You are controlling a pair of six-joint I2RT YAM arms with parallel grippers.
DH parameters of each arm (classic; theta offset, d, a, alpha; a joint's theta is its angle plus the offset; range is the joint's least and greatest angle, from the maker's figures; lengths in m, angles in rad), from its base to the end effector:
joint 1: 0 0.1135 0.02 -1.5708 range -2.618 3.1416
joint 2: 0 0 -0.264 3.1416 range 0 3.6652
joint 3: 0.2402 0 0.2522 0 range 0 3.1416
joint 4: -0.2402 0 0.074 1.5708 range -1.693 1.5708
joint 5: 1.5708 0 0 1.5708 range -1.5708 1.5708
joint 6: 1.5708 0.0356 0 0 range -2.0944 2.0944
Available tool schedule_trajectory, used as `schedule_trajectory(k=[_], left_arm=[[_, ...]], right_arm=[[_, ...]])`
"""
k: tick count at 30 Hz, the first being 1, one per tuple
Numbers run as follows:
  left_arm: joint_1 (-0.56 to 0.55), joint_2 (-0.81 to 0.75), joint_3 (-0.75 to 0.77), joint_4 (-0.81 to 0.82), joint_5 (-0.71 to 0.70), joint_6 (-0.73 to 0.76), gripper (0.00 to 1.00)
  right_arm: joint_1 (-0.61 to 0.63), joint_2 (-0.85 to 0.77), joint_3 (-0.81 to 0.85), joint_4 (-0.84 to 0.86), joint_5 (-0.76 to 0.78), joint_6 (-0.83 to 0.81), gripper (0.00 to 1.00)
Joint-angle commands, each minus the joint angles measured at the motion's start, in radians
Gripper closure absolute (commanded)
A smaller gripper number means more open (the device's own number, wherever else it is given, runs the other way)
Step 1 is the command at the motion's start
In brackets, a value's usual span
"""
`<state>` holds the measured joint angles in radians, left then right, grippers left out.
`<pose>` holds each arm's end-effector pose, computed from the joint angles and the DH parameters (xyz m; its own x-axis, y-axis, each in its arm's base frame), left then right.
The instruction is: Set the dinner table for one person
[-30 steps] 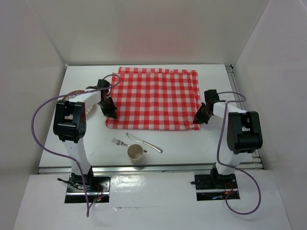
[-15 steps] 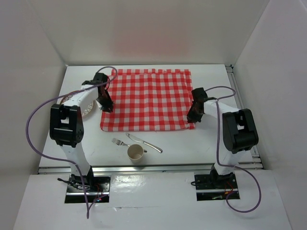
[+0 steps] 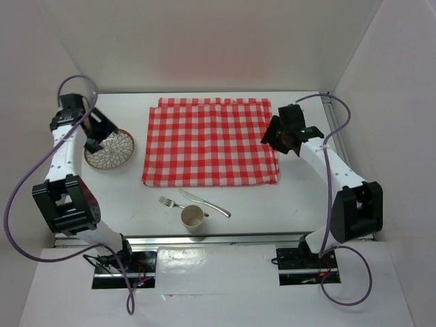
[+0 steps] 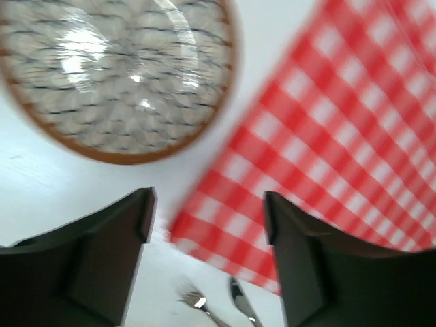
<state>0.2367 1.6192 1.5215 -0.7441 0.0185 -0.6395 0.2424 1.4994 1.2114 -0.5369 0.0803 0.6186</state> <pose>0.3457 0.0827 0.3313 -0.4490 -0.7221 -0.5263 -0.6112 0.6778 -0.4086 0.3185 0.0758 0.2844 -0.6890 0.4251 -0.5870 0.2616 0.9012 0.3455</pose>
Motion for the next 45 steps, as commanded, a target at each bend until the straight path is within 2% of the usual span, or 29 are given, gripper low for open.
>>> schedule_trajectory(k=[1,3,5,7,11,20,26,37,41,44,45], left_arm=[[0.128,-0.027,-0.136,0.018,0.115,-0.034,0.11],[0.203,-0.05,-0.194,0.051,0.178,-0.045,0.02],[0.271,-0.064,-0.282,0.11,0.263,-0.054,0.02],[0.297,-0.064,-0.332,0.14,0.284,-0.066,0.02],[0.309,-0.064,-0.376,0.179,0.284,-0.077,0.03],[0.309,-0.027,-0.406,0.229,0.203,-0.106,0.05],[0.319,0.025,-0.44,0.265,0.202,-0.149,0.06],[0.319,0.191,-0.432,0.388,0.239,-0.206,0.23],[0.319,0.212,-0.42,0.407,0.248,-0.206,0.34],[0.319,0.232,-0.411,0.407,0.238,-0.206,0.47],[0.319,0.232,-0.411,0.407,0.238,-0.206,0.54]], right_arm=[[0.015,-0.051,-0.052,-0.003,-0.042,-0.016,0.38],[0.015,-0.063,-0.091,-0.003,-0.051,-0.016,0.38],[0.024,-0.074,-0.122,0.006,-0.062,-0.016,0.37],[0.024,-0.085,-0.137,0.015,-0.074,-0.025,0.37],[0.024,-0.085,-0.148,0.015,-0.083,-0.025,0.33],[0.024,-0.094,-0.158,0.006,-0.074,-0.034,0.32],[0.024,-0.103,-0.158,0.006,-0.083,-0.025,0.32],[0.024,-0.113,-0.148,-0.031,-0.065,-0.025,0.32],[0.024,-0.122,-0.148,-0.031,-0.065,-0.025,0.32],[0.024,-0.122,-0.148,-0.031,-0.065,-0.025,0.32],[0.024,-0.122,-0.148,-0.031,-0.065,-0.016,0.32]])
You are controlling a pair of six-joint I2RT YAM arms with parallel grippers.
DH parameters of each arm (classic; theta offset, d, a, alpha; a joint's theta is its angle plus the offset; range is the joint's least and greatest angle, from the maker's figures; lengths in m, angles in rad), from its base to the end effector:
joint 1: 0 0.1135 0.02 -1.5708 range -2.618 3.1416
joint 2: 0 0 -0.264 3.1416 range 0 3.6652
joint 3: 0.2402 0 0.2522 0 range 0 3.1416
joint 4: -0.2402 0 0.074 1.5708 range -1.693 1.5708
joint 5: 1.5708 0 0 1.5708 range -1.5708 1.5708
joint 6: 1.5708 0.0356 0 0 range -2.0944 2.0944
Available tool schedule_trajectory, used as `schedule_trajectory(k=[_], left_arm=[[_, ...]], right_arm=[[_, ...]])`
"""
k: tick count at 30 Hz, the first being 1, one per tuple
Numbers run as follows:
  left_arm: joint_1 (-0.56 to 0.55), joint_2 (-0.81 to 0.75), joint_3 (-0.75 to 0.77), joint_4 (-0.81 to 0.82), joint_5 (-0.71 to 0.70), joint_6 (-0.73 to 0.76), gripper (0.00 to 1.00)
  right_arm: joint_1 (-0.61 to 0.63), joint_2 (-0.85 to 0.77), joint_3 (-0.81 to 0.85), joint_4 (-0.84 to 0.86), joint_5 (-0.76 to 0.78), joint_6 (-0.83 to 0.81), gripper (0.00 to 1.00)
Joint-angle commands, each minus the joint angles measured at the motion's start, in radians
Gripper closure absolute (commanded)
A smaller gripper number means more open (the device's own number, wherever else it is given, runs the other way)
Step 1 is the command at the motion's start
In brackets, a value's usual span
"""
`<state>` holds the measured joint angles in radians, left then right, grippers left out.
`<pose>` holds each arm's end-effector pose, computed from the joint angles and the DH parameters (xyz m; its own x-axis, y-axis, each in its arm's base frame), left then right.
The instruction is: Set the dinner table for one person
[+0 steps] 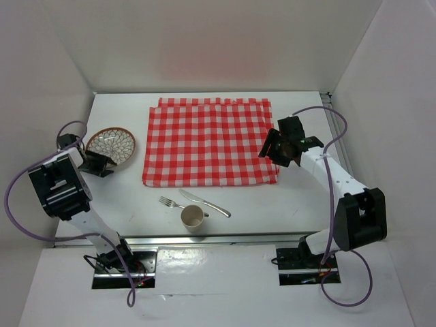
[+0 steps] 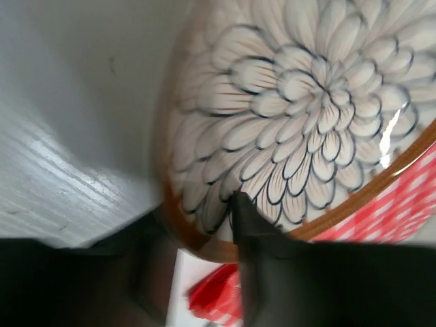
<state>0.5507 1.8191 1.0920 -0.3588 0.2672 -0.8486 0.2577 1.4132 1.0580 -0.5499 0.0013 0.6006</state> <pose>0.3102 0.1795 0.1556 -0.1984 -0.9711 -0.1328 -0.8300 0.2385 -0.5042 0.2870 0.0756 0.2591 -0.7710 0.3812 -0.5101 0.2202 0.9112 0.3482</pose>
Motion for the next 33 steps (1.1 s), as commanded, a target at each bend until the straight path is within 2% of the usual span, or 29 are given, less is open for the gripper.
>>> schedule_trajectory(k=[1,3,4,14,18,22,26,33], left_arm=[[0.005,0.032,0.019,0.021,0.001,0.003,0.73],[0.005,0.032,0.019,0.021,0.024,0.003,0.94],[0.005,0.014,0.019,0.021,0.024,0.003,1.0],[-0.005,-0.147,0.098,-0.011,0.075,0.003,1.0],[-0.005,-0.21,0.158,-0.02,0.147,0.003,1.0],[-0.05,-0.253,0.255,-0.02,0.226,0.022,1.0],[-0.155,-0.265,0.331,-0.063,0.262,0.059,1.0],[-0.509,-0.173,0.422,-0.072,0.23,0.095,1.0]], right_arm=[[0.009,-0.036,0.005,-0.018,0.014,0.002,0.32],[0.009,-0.036,0.005,-0.027,0.014,0.002,0.32],[0.009,-0.027,0.005,-0.027,0.014,0.002,0.32],[0.009,-0.026,0.023,-0.027,0.014,0.002,0.32],[0.009,-0.026,0.023,-0.027,0.014,0.002,0.32],[0.009,-0.026,0.023,-0.027,0.005,0.002,0.32],[0.009,-0.026,0.014,-0.018,-0.017,0.002,0.32],[0.009,-0.059,0.014,-0.039,-0.03,-0.007,0.32]])
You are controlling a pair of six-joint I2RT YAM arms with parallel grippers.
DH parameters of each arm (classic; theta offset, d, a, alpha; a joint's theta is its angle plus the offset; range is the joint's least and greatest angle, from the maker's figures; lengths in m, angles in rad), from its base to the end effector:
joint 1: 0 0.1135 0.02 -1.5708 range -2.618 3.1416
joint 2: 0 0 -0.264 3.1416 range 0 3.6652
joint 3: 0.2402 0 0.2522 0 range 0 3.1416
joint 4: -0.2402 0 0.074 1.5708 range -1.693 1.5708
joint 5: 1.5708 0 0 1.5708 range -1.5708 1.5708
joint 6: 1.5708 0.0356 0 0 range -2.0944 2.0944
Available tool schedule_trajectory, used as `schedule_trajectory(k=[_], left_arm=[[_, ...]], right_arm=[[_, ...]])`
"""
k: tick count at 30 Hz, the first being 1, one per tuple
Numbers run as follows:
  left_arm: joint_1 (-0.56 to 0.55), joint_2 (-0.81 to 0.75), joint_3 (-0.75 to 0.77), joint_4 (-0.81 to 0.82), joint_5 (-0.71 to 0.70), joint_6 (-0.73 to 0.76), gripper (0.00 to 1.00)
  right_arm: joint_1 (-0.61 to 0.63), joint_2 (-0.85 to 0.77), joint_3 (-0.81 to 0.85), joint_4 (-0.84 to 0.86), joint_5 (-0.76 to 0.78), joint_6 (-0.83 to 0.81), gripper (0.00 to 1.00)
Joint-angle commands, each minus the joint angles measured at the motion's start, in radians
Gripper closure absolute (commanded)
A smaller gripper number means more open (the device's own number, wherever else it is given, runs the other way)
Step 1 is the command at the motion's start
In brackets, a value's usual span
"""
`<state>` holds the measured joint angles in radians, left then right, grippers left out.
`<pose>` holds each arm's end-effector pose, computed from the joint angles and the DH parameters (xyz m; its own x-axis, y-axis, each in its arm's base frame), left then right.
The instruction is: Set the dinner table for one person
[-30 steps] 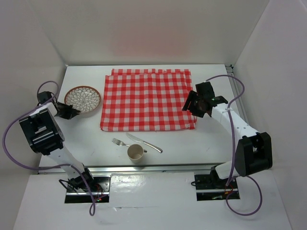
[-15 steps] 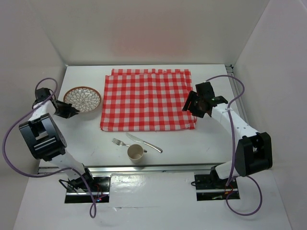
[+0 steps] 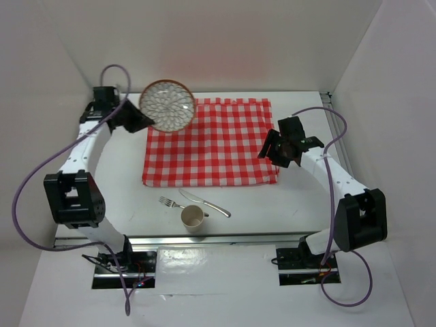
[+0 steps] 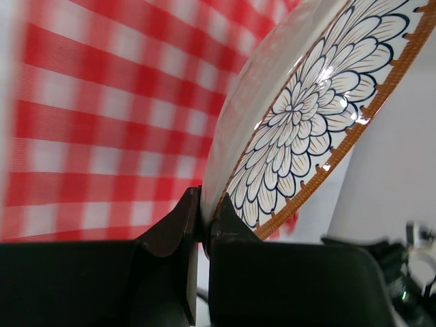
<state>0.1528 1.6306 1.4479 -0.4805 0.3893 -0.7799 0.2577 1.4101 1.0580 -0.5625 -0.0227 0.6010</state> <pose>0.3696 0.0432 0.3257 -0.5415 -0.7416 -0.3960 -0.3178 0.6166 -0.7203 0.2853 0.0760 0.2591 -0.7835 0.3781 -0.4930 0.2121 0.9086 0.3598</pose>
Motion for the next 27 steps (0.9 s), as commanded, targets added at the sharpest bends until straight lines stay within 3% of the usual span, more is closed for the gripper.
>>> schedule_trajectory(k=[1,5,11,18,26,27], left_arm=[[-0.137,0.04,0.078,0.049,0.108,0.027,1.0],[-0.255,0.181,0.136,0.082,0.14,0.007,1.0],[-0.328,0.319,0.178,0.146,0.152,-0.039,1.0],[-0.36,0.434,0.201,0.189,0.146,-0.061,1.0],[-0.378,0.494,0.229,0.114,0.063,-0.061,1.0],[-0.378,0.505,0.241,0.094,0.053,-0.049,0.85]], right_arm=[[0.009,-0.056,0.014,-0.027,-0.006,-0.007,0.32],[0.009,-0.105,0.01,-0.051,0.026,-0.017,0.32],[0.009,-0.157,-0.024,-0.071,0.026,-0.017,0.32],[0.009,-0.178,-0.058,-0.091,0.026,-0.017,0.32],[0.009,-0.178,-0.058,-0.091,0.026,-0.017,0.32],[0.009,-0.178,-0.049,-0.091,0.026,-0.017,0.32]])
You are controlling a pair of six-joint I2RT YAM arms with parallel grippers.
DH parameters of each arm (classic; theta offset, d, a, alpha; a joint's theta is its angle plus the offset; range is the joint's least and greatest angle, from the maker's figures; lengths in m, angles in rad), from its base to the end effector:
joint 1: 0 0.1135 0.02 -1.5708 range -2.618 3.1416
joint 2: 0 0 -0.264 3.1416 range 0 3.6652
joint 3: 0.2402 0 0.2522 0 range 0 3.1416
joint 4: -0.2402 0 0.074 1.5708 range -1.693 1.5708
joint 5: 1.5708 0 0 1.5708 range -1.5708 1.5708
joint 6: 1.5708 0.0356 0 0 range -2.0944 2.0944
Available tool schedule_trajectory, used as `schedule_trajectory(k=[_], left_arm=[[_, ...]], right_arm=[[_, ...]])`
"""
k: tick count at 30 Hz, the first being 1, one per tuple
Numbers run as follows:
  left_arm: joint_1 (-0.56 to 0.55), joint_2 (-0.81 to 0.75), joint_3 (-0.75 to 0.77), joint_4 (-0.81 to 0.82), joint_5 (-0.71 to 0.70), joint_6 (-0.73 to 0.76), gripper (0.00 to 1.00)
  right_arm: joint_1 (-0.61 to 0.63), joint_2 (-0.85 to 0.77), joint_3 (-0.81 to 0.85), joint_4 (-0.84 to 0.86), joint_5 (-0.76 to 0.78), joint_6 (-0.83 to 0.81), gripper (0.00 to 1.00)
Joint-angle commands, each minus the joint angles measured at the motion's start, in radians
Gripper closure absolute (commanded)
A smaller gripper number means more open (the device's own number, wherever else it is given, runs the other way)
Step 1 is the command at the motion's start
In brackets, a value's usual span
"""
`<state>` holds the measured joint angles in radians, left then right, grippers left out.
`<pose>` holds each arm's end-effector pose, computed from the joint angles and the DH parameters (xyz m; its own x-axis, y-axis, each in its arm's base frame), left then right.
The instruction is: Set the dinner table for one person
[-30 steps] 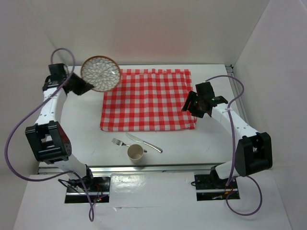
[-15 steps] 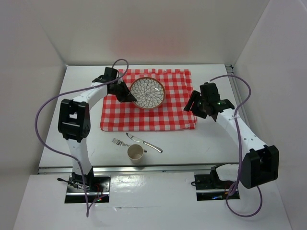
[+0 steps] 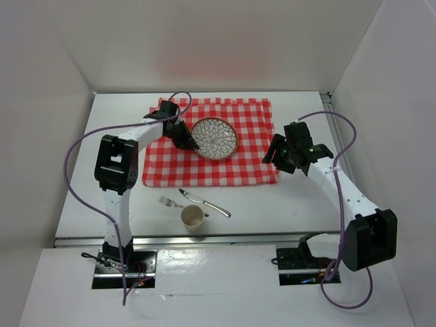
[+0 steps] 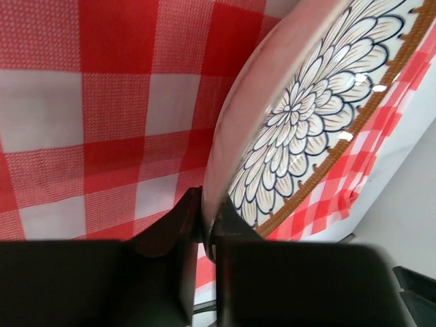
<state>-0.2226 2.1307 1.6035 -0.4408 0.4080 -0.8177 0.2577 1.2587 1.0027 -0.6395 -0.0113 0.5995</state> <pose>0.4480 -0.1159 0.1779 -0.8574 -0.4926 -0.1493 -0.2975 0.7110 -0.6372 0.2509 0.0666 0.2752 -0.7708 0.3803 -0.5111 0.2098 0.9091 0.3600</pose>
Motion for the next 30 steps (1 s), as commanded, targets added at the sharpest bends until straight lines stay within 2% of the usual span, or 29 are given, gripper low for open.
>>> schedule_trajectory(k=[1,3,4,8,13,18,19,21,22,28,30], left_arm=[[-0.003,0.014,0.099,0.012,0.025,-0.002,0.77],[-0.012,0.026,0.119,-0.019,0.003,-0.001,0.6],[-0.012,0.026,0.13,-0.029,-0.011,0.011,0.42],[-0.012,0.003,0.13,-0.049,-0.067,0.034,0.22],[-0.012,-0.043,0.182,-0.139,-0.124,0.083,0.19],[-0.012,-0.138,0.217,-0.188,-0.233,0.121,0.12],[-0.012,-0.181,0.217,-0.215,-0.253,0.13,0.07],[-0.012,-0.221,0.23,-0.239,-0.282,0.144,0.06],[-0.012,-0.263,0.23,-0.251,-0.294,0.144,0.04],[0.078,-0.446,0.155,-0.283,-0.328,0.155,0.05],[0.138,-0.526,0.124,-0.283,-0.315,0.155,0.06]], right_arm=[[0.009,-0.027,0.007,-0.014,0.014,-0.015,0.32],[0.009,-0.027,0.007,-0.023,0.014,-0.015,0.32],[0.009,-0.027,0.007,-0.023,0.014,-0.015,0.32],[0.009,-0.027,0.007,-0.023,-0.016,-0.036,0.32],[0.018,-0.027,0.036,-0.023,-0.056,-0.102,0.3],[0.118,-0.027,0.079,-0.014,-0.065,-0.182,0.3],[0.171,-0.006,0.105,-0.014,-0.065,-0.193,0.32],[0.237,0.016,0.138,-0.005,-0.104,-0.217,0.32],[0.318,0.028,0.172,0.004,-0.114,-0.218,0.28],[0.647,0.143,0.252,0.004,-0.138,-0.208,0.19],[0.699,0.192,0.252,-0.005,-0.125,-0.193,0.19]])
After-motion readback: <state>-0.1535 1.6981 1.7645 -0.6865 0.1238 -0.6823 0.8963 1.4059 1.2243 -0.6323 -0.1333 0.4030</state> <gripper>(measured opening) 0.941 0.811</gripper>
